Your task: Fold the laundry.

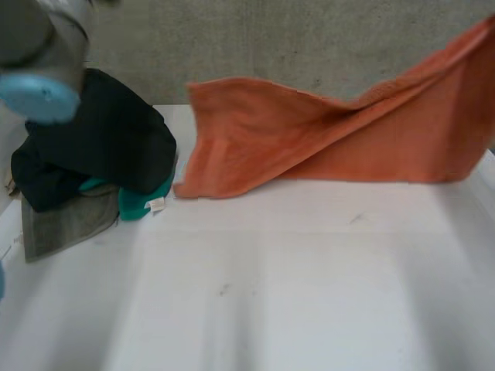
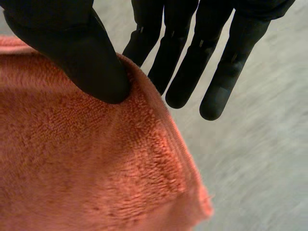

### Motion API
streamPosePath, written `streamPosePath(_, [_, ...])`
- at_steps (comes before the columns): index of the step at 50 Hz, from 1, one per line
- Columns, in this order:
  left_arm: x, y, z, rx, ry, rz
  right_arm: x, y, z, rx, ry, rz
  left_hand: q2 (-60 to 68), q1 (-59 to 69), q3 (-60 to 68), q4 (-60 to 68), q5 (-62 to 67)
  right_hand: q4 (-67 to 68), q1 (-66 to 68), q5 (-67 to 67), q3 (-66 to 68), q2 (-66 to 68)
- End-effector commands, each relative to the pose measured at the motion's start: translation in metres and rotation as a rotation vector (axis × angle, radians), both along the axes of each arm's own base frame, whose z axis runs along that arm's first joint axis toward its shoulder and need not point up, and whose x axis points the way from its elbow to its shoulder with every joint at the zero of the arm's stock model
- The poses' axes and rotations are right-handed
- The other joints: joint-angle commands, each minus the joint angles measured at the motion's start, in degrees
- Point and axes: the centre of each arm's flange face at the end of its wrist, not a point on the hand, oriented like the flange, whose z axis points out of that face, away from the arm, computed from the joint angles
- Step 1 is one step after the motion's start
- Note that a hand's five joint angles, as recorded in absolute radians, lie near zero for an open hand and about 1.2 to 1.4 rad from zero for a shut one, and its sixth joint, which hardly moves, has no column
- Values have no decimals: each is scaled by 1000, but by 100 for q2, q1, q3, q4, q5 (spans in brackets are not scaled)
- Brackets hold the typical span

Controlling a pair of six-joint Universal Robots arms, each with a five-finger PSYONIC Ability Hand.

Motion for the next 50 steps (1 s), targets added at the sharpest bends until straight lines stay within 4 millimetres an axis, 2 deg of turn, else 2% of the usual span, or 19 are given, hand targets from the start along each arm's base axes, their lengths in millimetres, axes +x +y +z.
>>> streamPosePath(1, [4, 5, 23, -106, 81, -22, 4, 2, 1, -25, -92, 72, 1134, 1359, 1174, 1145, 1281, 1142, 1483, 1206, 1186, 1263])
streamPosePath(4, [4, 0, 4, -43, 59, -23, 11, 6, -14, 56, -90, 111, 1134, 1359, 1174, 1145, 1281, 1142, 1483, 1206, 1186, 1263])
streamPosePath(8, [-1, -4, -32, 63, 8, -44, 21, 16, -40, 212, -85, 154, 1134, 1359, 1174, 1145, 1281, 1142, 1483, 1206, 1186, 1263])
streamPosePath(9, [-4, -4, -50, 125, -14, -62, 25, 21, -49, 268, -85, 167, 1134, 1359, 1174, 1145, 1281, 1142, 1483, 1206, 1186, 1263])
streamPosePath(10, [-6, -3, -60, 160, -28, -76, 27, 24, -54, 294, -85, 175, 1134, 1359, 1174, 1145, 1281, 1142, 1483, 1206, 1186, 1263])
streamPosePath(11, [-8, -1, -70, 194, -42, -90, 31, 27, -55, 309, -82, 184, 453, 678, 493, 464, 600, 1142, 1483, 1206, 1186, 1263])
streamPosePath(12, [-11, 1, -80, 224, -56, -106, 34, 31, -55, 316, -77, 192, -736, -511, -696, -725, -589, 1142, 1483, 1206, 1186, 1263])
streamPosePath(13, [-16, 6, -98, 283, -78, -134, 39, 37, -53, 319, -70, 202, -2996, -2771, -2957, -2985, -2849, 1142, 1483, 1206, 1186, 1263])
streamPosePath(17, [-32, 17, -137, 377, -119, -184, 47, 51, -37, 286, -62, 226, -5866, -5641, -5826, -5855, -5719, 1142, 1483, 1206, 1186, 1263])
streamPosePath(20, [-40, 21, -151, 403, -128, -198, 52, 60, -22, 255, -64, 246, -5866, -5641, -5826, -5855, -5719, 1142, 1483, 1206, 1186, 1263])
streamPosePath(21, [-45, 22, -159, 417, -136, -205, 56, 68, -12, 235, -71, 268, -5866, -5641, -5826, -5855, -5719, 1142, 1483, 1206, 1186, 1263])
streamPosePath(24, [-54, 24, -167, 429, -138, -229, 62, 80, 5, 205, -82, 308, -5866, -5641, -5826, -5855, -5719, 1142, 1483, 1206, 1186, 1263])
streamPosePath(28, [-67, 25, -170, 425, -140, -257, 76, 110, 34, 160, -106, 428, -5866, -5641, -5826, -5855, -5719, 1142, 1483, 1206, 1186, 1263])
streamPosePath(36, [-92, 25, -175, 409, -151, -330, 86, 157, 75, 85, -145, 580, -5866, -5641, -5826, -5855, -5719, 1142, 1483, 1206, 1186, 1263])
streamPosePath(44, [-119, 37, -190, 437, -176, -390, 83, 191, 111, 10, -228, 684, -5866, -5641, -5826, -5855, -5719, 1142, 1483, 1206, 1186, 1263])
streamPosePath(50, [-137, 54, -196, 452, -191, -441, 79, 208, 127, 11, -282, 784, -5866, -5641, -5826, -5855, -5719, 1142, 1483, 1206, 1186, 1263])
